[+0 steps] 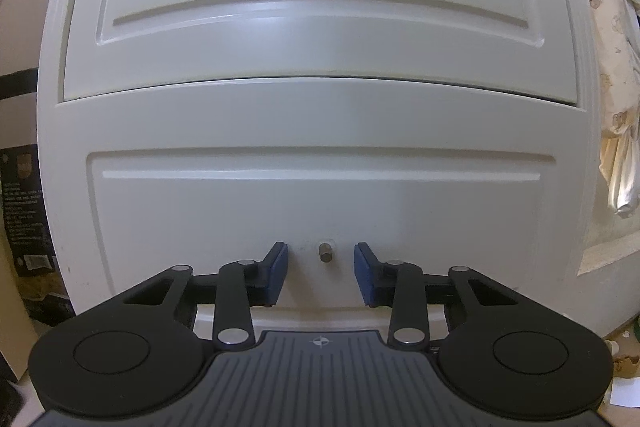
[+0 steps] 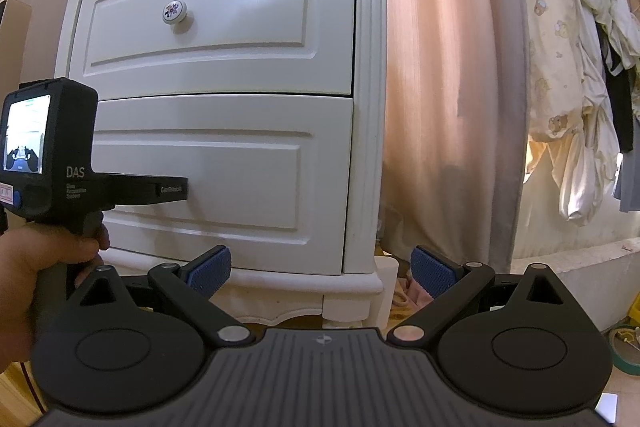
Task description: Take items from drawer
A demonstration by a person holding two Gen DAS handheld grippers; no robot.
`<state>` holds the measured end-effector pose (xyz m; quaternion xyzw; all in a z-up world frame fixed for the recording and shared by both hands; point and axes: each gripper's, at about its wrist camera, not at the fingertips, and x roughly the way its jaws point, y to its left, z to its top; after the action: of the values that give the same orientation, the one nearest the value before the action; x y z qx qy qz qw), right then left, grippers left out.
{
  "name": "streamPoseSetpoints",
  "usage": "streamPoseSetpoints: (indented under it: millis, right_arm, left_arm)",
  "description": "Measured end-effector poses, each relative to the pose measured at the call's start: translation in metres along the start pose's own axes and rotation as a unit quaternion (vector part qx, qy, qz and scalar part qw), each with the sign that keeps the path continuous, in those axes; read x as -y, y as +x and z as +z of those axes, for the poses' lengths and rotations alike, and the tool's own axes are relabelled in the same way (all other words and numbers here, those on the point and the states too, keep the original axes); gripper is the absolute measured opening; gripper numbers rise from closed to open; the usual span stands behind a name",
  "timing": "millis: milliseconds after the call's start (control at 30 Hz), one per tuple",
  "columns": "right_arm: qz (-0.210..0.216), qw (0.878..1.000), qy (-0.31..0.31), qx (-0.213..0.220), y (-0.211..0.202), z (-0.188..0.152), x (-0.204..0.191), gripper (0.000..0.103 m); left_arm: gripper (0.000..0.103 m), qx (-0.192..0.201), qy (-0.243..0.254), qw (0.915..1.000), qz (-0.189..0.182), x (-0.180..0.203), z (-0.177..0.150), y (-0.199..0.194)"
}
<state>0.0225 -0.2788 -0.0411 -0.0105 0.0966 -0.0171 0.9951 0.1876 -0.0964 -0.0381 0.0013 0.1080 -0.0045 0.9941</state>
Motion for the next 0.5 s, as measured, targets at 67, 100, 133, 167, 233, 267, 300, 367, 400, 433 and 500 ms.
streamPoseSetpoints:
  millis: [67,100,133,167,233,267,300,367,400,433,500]
  right_arm:
    - [0.001,1.0,-0.001,0.0,0.0,0.0,-0.001,0.103]
    - [0.001,1.0,-0.002,-0.001,-0.001,-0.001,-0.001,0.103]
    - [0.002,1.0,-0.002,-0.001,-0.001,-0.001,-0.001,0.103]
    - [0.002,1.0,-0.003,-0.001,-0.001,-0.001,-0.001,0.103]
    - [0.002,1.0,-0.002,-0.001,-0.001,-0.001,-0.001,0.103]
    - [0.001,1.0,-0.002,-0.001,-0.002,0.0,-0.001,0.103]
    - [0.001,1.0,-0.002,-0.001,-0.002,0.0,-0.001,0.103]
    - [0.001,1.0,-0.002,-0.001,-0.002,0.0,-0.001,0.103]
    - [0.001,1.0,-0.003,-0.001,-0.002,0.0,-0.001,0.103]
    - [0.001,1.0,-0.003,-0.001,-0.003,0.0,-0.001,0.103]
    - [0.001,1.0,-0.003,-0.001,-0.003,0.0,-0.001,0.103]
  left_arm:
    - [0.031,-0.001,-0.002,1.0,0.005,0.002,0.002,-0.006]
    - [0.03,-0.002,-0.004,1.0,0.005,0.002,0.002,-0.007]
    - [0.029,-0.002,-0.004,1.0,0.007,0.001,0.003,-0.008]
    - [0.026,-0.002,-0.003,1.0,0.008,0.0,0.004,-0.008]
    - [0.021,-0.002,-0.005,1.0,0.006,0.0,0.002,-0.013]
    - [0.019,-0.003,-0.006,1.0,0.004,0.0,0.002,-0.015]
    - [0.018,-0.003,-0.007,1.0,0.002,-0.001,0.002,-0.016]
    - [0.01,-0.005,0.007,1.0,0.0,0.002,0.002,-0.018]
    - [0.004,-0.008,0.011,0.9999,-0.004,0.003,0.001,-0.018]
    - [0.004,-0.015,0.013,0.9998,-0.003,0.004,0.001,-0.018]
    - [0.004,-0.015,0.011,0.9998,-0.003,0.003,0.002,-0.019]
